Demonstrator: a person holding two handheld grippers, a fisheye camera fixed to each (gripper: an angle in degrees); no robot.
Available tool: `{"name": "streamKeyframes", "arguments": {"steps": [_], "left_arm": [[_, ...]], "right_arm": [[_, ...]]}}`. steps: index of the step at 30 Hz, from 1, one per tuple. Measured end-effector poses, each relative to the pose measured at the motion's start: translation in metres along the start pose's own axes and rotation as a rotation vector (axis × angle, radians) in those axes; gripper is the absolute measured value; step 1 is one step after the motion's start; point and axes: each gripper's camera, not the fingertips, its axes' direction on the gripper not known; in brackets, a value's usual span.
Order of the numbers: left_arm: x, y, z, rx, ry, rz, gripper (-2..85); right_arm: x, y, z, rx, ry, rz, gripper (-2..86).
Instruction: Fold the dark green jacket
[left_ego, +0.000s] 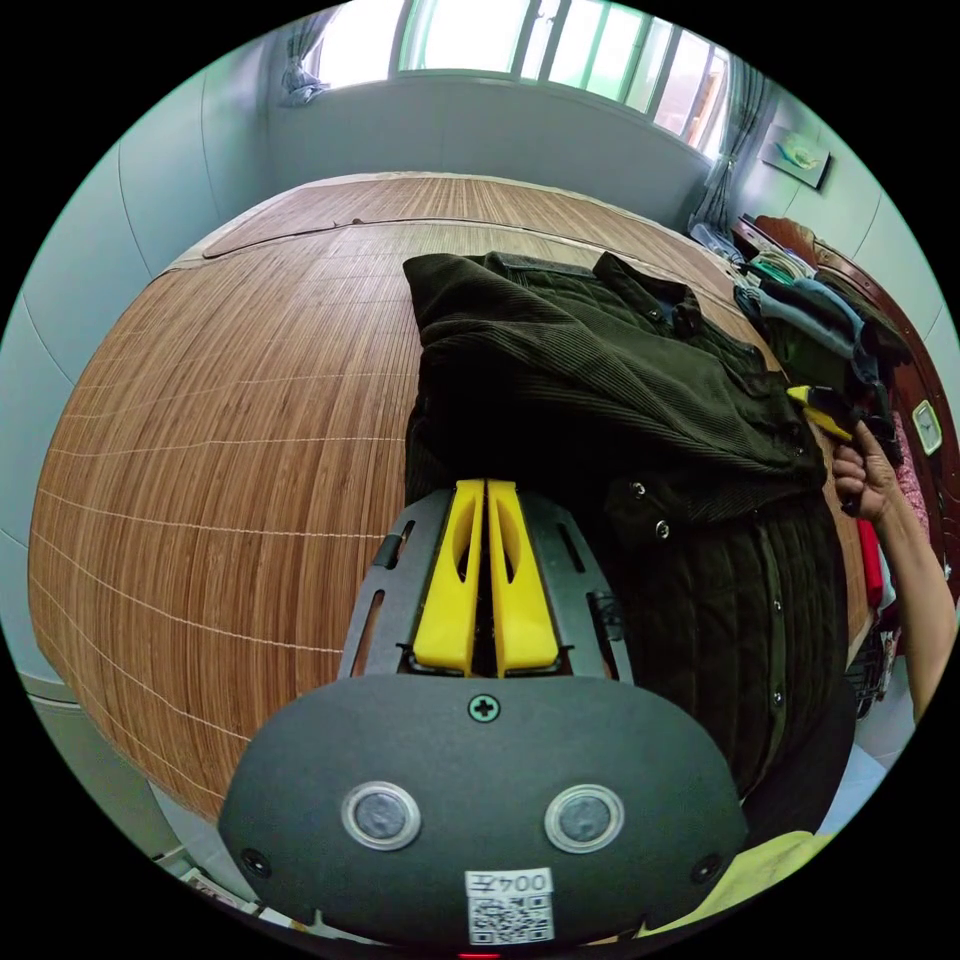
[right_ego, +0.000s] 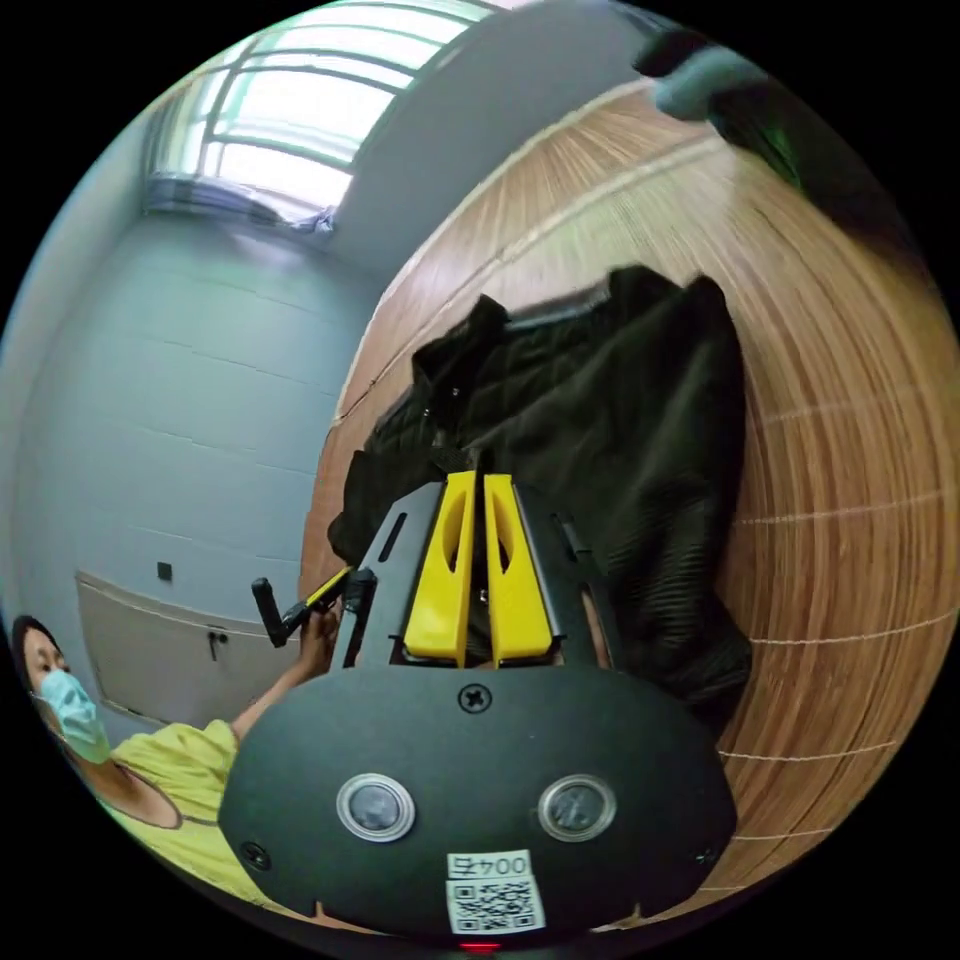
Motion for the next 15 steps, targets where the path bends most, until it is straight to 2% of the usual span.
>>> {"name": "streamKeyframes", "arguments": {"steps": [4,9,13,15], "left_arm": [[0.007,0.001,-0.002,0.002,-0.005,0.004,0.8],[0.010,0.001,-0.011,0.010,0.054,-0.006,3.8],[0.011,-0.003,-0.038,0.100,0.031,0.039,7.1],[0.020,-0.013,-0.044,0.122,-0.066,0.146,7.6]], "right_arm": [[-0.057,-0.006,-0.012,0.147,0.217,-0.181,0.8],[-0.031,-0.010,0.035,0.032,0.343,0.022,3.7],[-0.037,0.028,0.051,0.072,0.247,0.033,6.7],[-0.051,0.067,0.075,0.042,0.182,0.011,8.2]]}}
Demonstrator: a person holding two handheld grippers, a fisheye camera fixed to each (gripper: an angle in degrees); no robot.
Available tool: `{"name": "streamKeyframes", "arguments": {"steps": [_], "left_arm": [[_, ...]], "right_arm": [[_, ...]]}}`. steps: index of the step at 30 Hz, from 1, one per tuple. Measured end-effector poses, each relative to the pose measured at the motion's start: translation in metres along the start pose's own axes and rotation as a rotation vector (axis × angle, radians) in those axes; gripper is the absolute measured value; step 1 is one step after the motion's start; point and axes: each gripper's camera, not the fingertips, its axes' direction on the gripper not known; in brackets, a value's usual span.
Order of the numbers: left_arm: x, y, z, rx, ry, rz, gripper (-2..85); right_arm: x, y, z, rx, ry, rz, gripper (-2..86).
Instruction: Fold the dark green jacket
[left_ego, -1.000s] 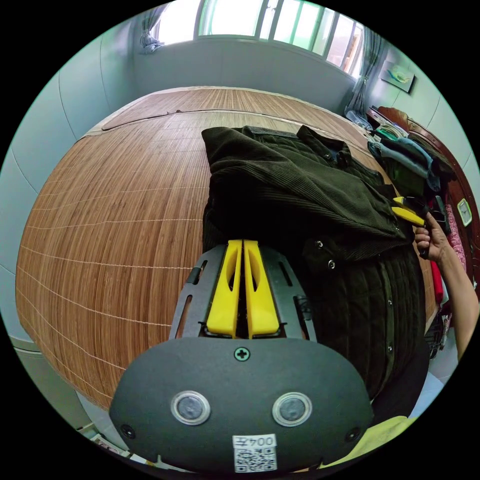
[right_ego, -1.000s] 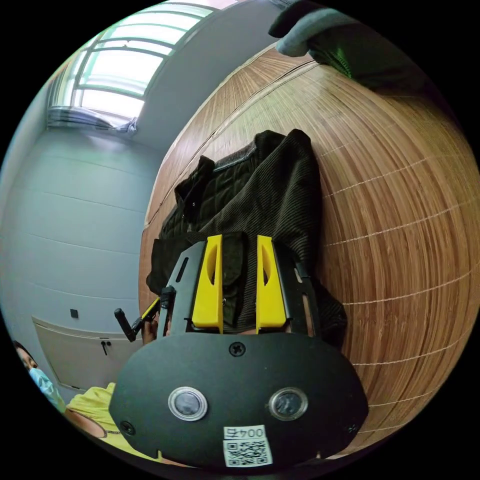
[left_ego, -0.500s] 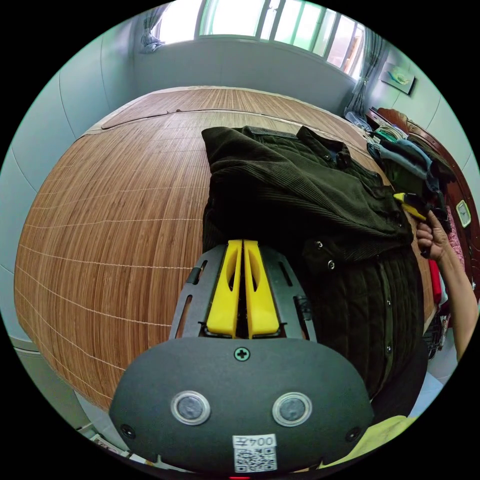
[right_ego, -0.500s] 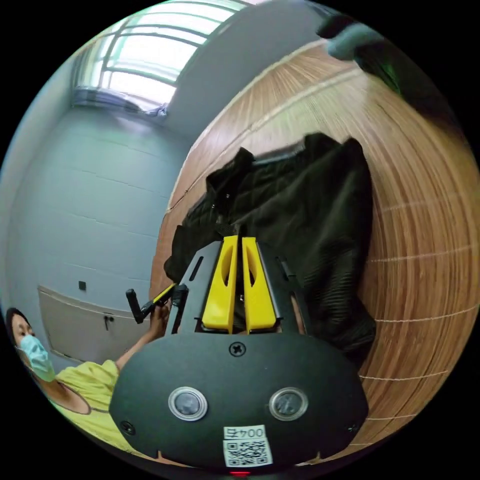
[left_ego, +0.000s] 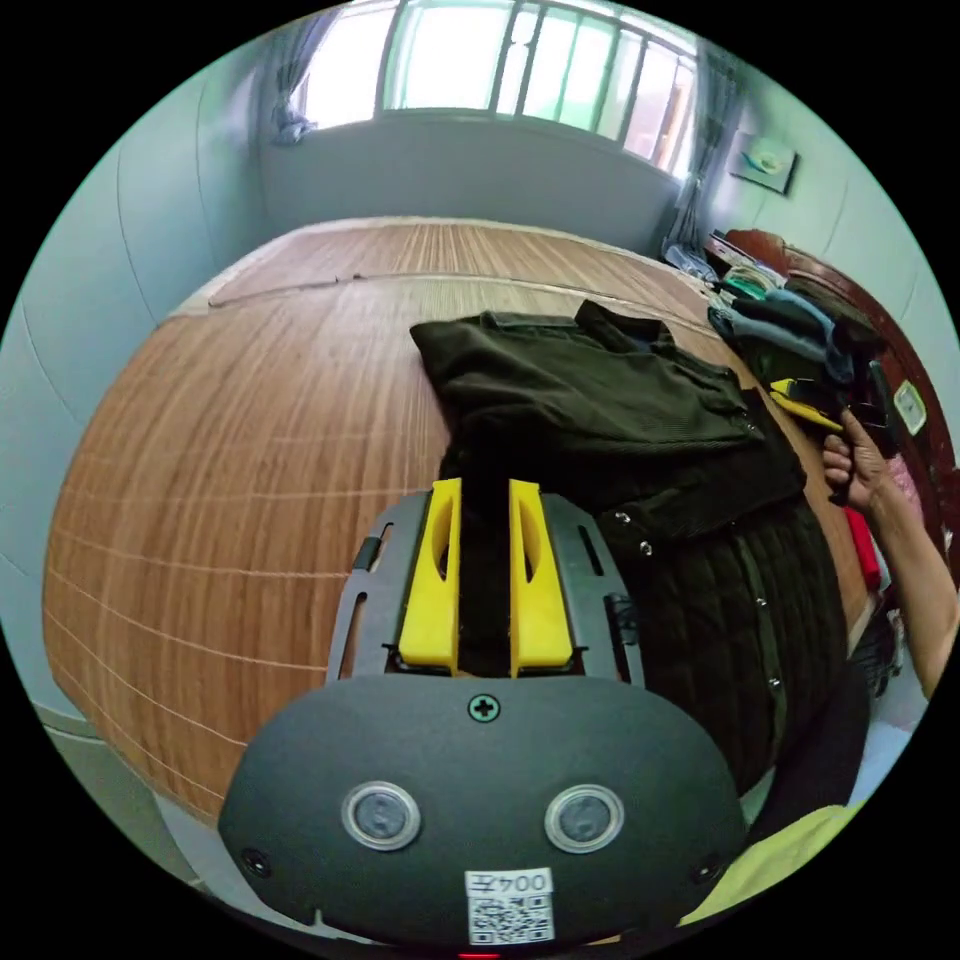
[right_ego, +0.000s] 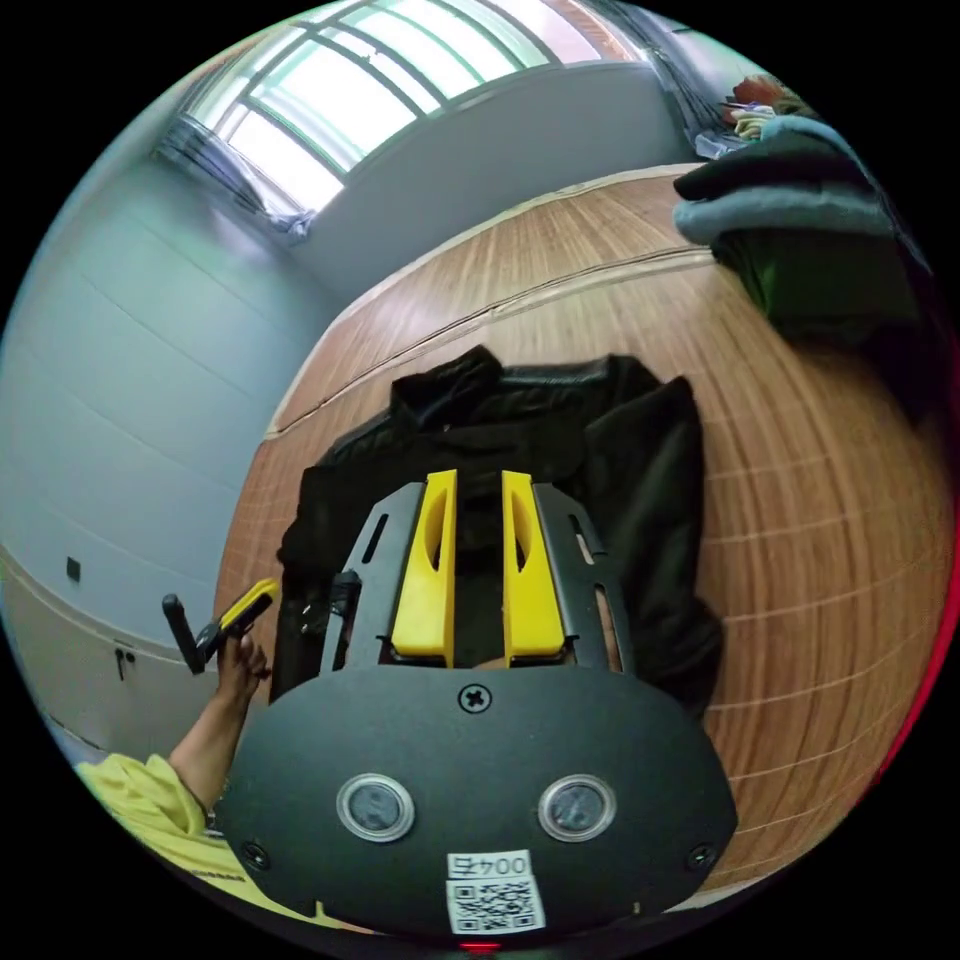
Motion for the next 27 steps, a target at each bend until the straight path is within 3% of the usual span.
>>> {"name": "streamKeyframes", "arguments": {"steps": [5,12,19,23,27], "left_arm": [[0.020,-0.020,0.007,-0.005,-0.081,0.199,8.3],[0.049,-0.025,0.025,-0.025,-0.173,0.390,6.9],[0.033,-0.026,0.021,0.023,-0.210,0.287,2.0],[-0.011,-0.014,0.034,-0.029,-0.105,0.137,1.1],[-0.019,-0.009,0.048,-0.057,-0.102,0.145,1.1]], "right_arm": [[-0.032,0.075,0.058,-0.173,0.064,-0.007,9.4],[-0.062,0.111,0.110,-0.107,0.269,-0.089,8.3],[-0.046,0.121,0.141,-0.040,0.180,-0.022,6.6],[-0.053,0.123,0.167,-0.042,0.210,-0.050,6.4],[-0.055,0.123,0.191,-0.041,0.218,-0.051,6.4]]}}
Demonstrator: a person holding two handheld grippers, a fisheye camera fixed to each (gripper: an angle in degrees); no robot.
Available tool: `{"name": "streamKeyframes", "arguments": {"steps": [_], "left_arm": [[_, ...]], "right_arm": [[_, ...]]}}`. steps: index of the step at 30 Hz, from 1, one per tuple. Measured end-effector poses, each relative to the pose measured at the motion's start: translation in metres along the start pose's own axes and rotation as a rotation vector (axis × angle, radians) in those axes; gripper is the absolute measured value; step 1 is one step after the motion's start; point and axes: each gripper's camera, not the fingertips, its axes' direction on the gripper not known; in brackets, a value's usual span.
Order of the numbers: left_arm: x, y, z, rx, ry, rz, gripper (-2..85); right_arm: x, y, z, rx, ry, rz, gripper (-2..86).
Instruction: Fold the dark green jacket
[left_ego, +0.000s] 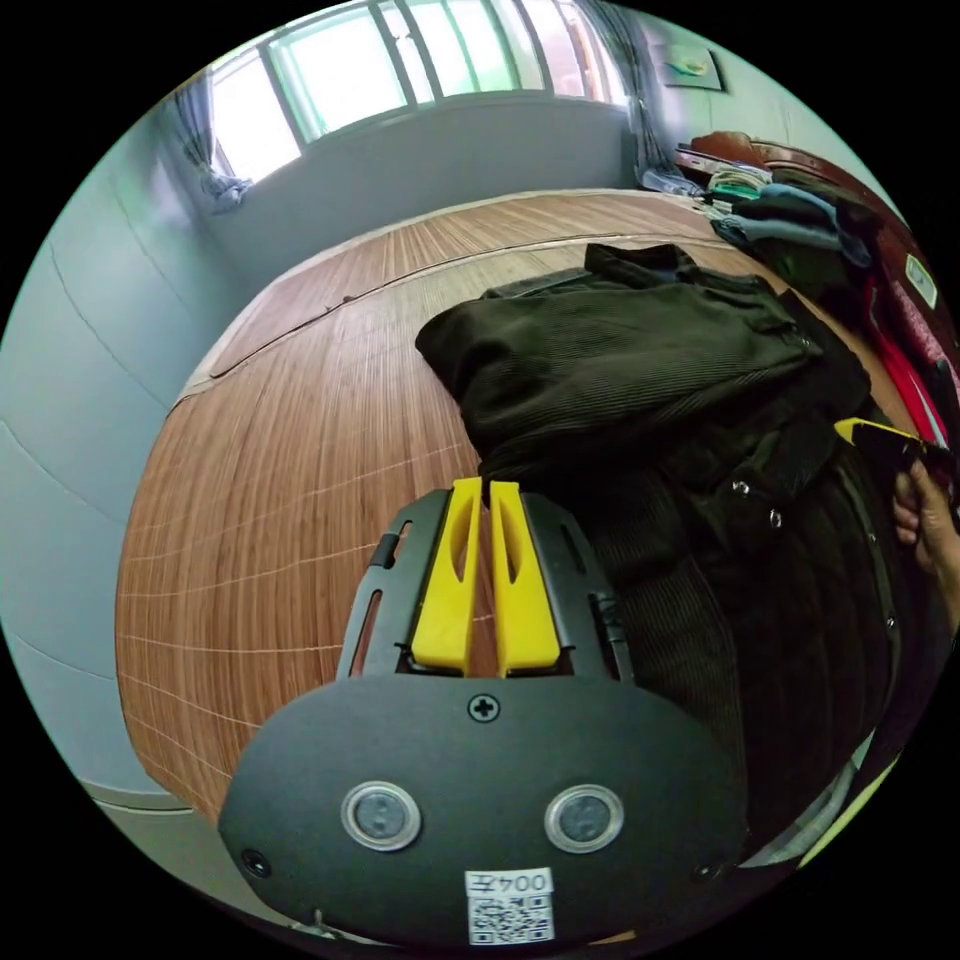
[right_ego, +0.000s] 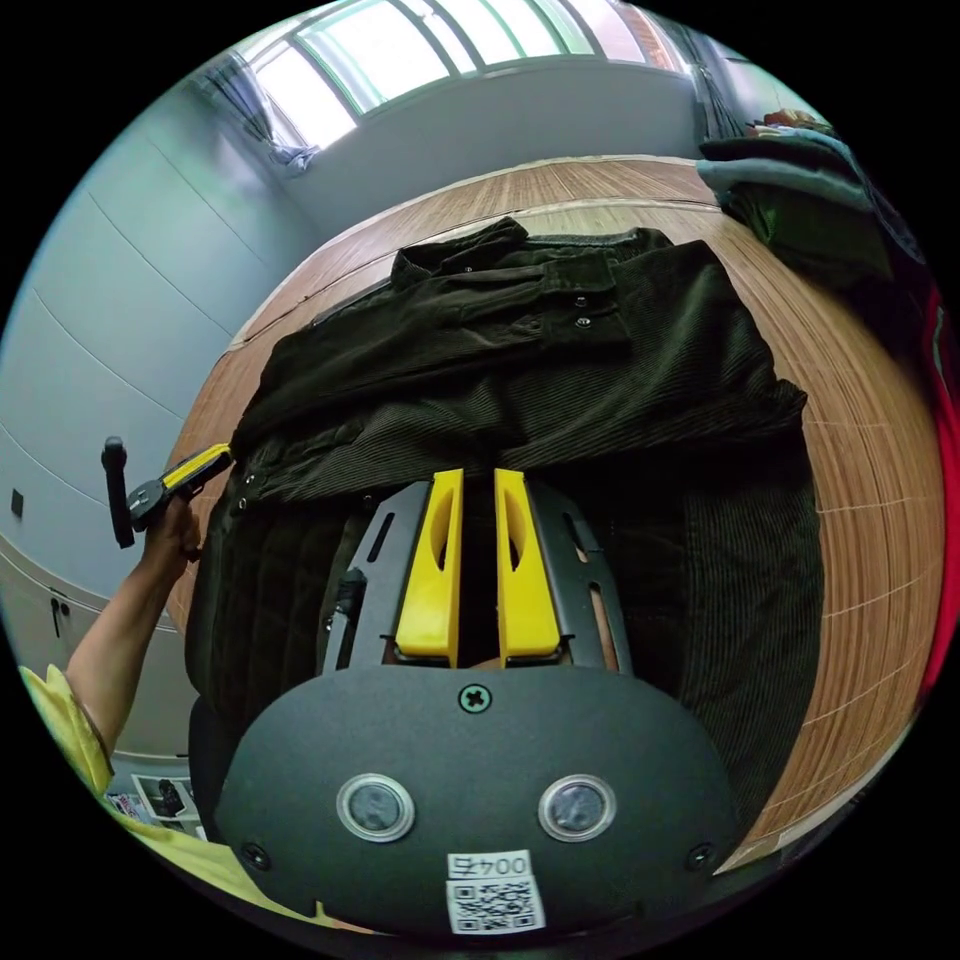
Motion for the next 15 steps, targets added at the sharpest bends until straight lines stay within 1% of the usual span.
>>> {"name": "streamKeyframes", "arguments": {"steps": [4,6,9,10,13,15], "left_arm": [[-0.026,0.002,-0.009,-0.003,0.080,-0.060,0.9],[-0.048,0.015,-0.028,0.079,0.157,-0.200,0.5],[-0.059,0.023,-0.038,0.200,0.244,-0.307,0.3],[-0.060,0.023,-0.036,0.204,0.243,-0.318,0.3],[-0.064,0.015,-0.004,0.117,0.200,-0.357,0.3],[-0.076,0.013,0.031,0.035,0.227,-0.392,0.4]], "right_arm": [[-0.004,-0.003,0.020,0.001,-0.007,0.005,6.3],[-0.009,-0.005,0.033,0.000,0.004,0.001,6.3],[-0.016,-0.009,0.051,0.002,0.025,-0.008,6.2],[-0.017,-0.010,0.055,0.002,0.031,-0.011,6.2],[-0.024,-0.015,0.072,0.002,0.049,-0.018,6.1],[-0.026,-0.019,0.084,0.003,0.041,-0.014,6.1]]}}
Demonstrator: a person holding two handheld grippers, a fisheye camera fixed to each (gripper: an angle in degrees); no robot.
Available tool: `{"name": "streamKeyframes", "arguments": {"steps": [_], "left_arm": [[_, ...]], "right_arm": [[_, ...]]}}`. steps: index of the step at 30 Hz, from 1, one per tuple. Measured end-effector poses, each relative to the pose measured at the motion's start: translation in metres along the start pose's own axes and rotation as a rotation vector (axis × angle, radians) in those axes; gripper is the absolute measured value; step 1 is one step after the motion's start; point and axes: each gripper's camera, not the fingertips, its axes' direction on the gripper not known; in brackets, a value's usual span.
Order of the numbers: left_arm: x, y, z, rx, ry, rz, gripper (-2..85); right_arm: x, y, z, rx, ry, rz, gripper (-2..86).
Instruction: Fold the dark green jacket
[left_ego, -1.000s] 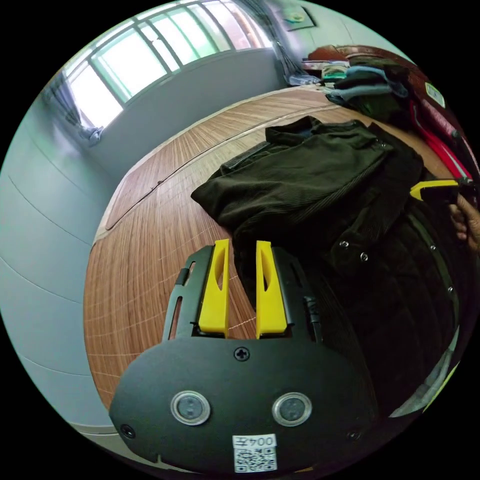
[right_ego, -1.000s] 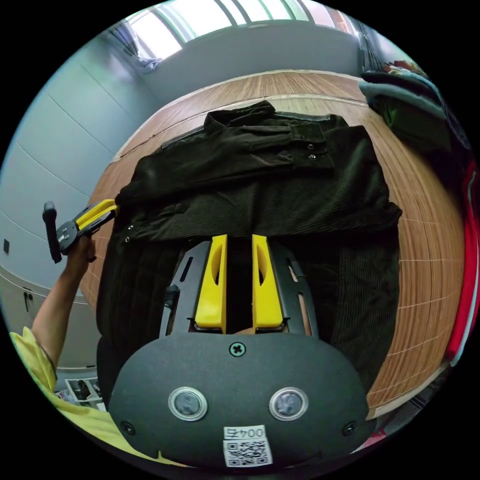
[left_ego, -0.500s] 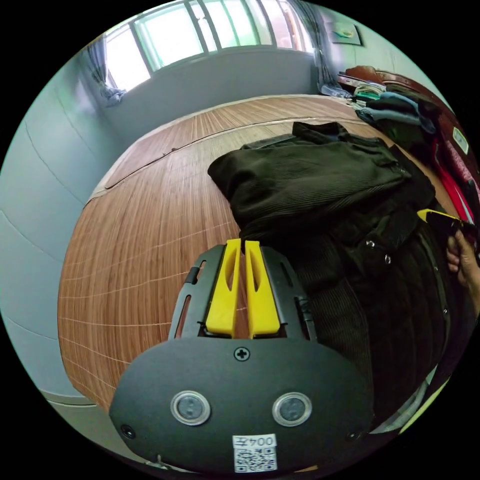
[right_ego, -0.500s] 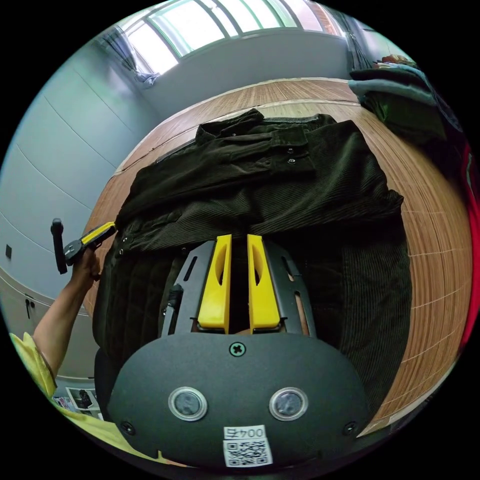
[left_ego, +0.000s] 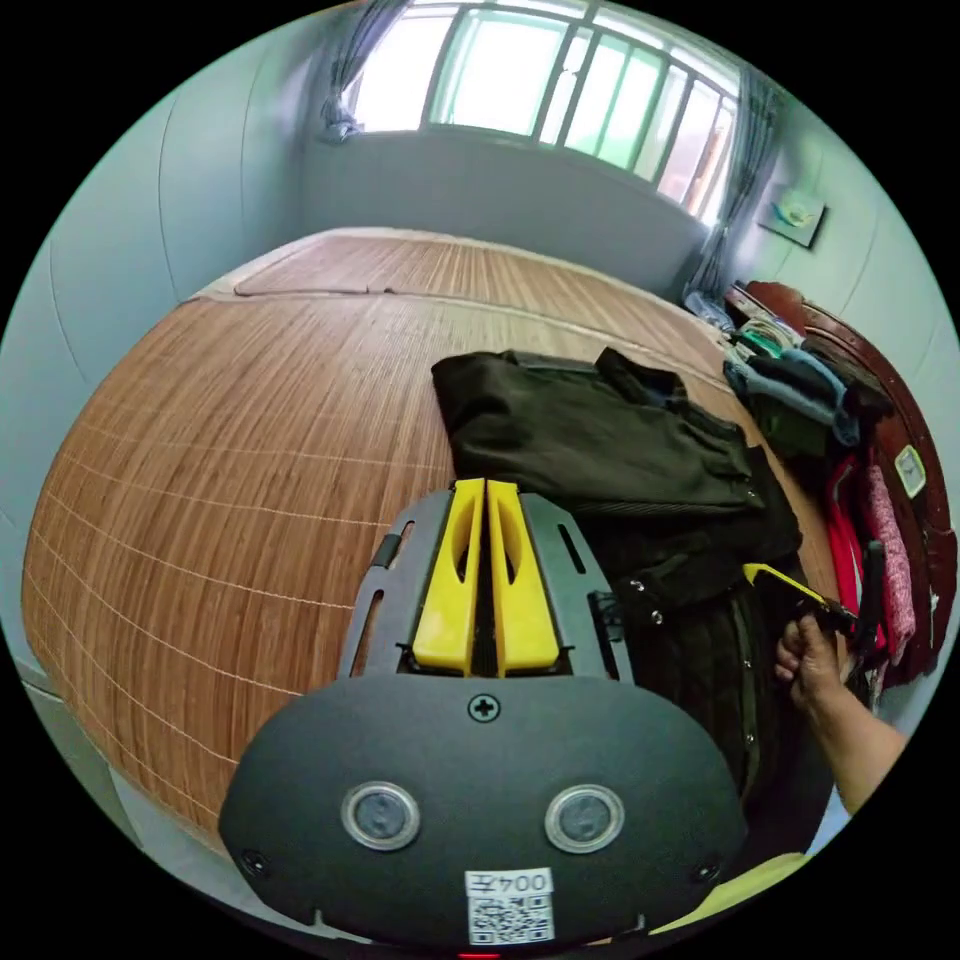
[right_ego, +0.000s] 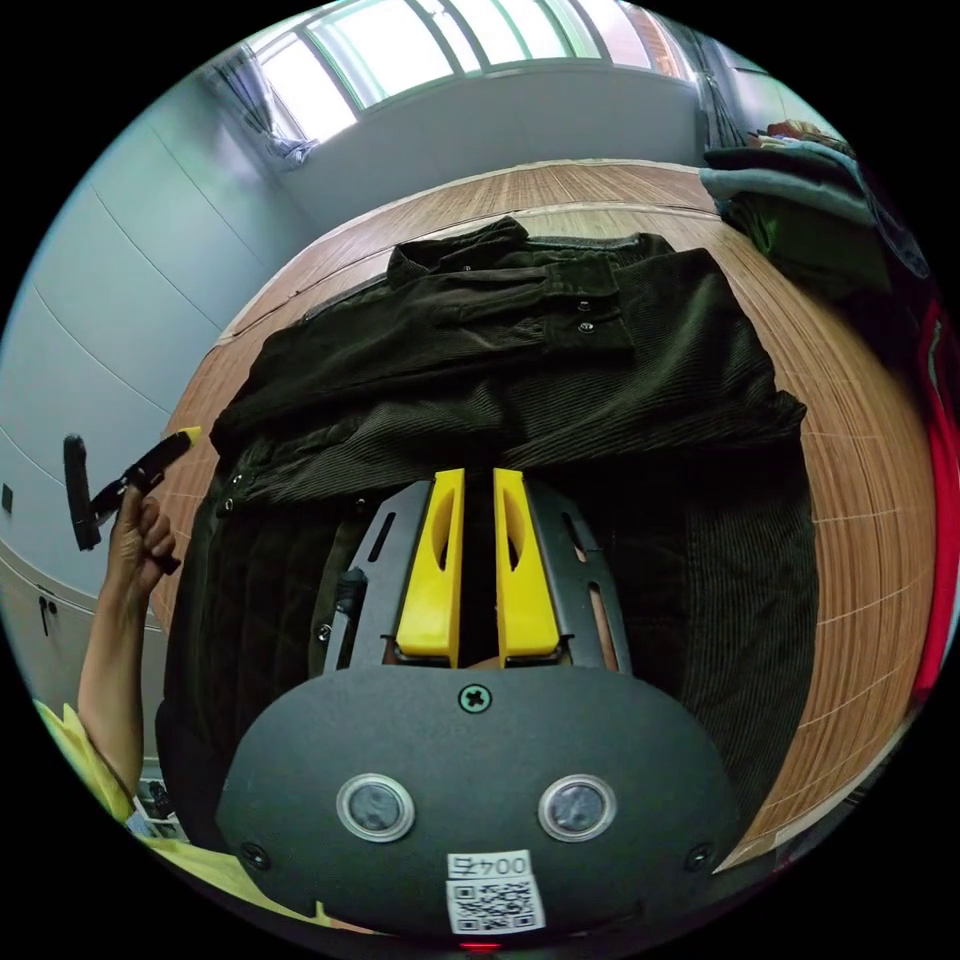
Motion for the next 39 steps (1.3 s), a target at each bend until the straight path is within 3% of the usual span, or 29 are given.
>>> {"name": "streamKeyframes", "arguments": {"steps": [5,8,13,21,39], "left_arm": [[-0.039,-0.002,0.032,-0.061,0.132,-0.088,0.2],[-0.050,0.000,0.037,-0.045,0.129,-0.088,0.1],[-0.067,-0.004,0.048,-0.050,0.140,-0.090,0.1],[-0.107,-0.010,0.067,-0.052,0.254,-0.147,0.1],[-0.125,-0.023,0.089,-0.052,0.217,-0.128,0.1]], "right_arm": [[-0.011,-0.018,-0.005,-0.004,-0.068,0.001,5.7],[-0.063,-0.064,-0.012,0.071,-0.174,-0.168,6.3],[-0.187,-0.192,0.063,-0.178,-0.366,-0.451,8.7],[-0.335,-0.308,0.228,-0.433,-0.179,-0.677,8.4],[-0.390,-0.335,0.375,-0.663,-0.060,-0.849,5.0]]}}
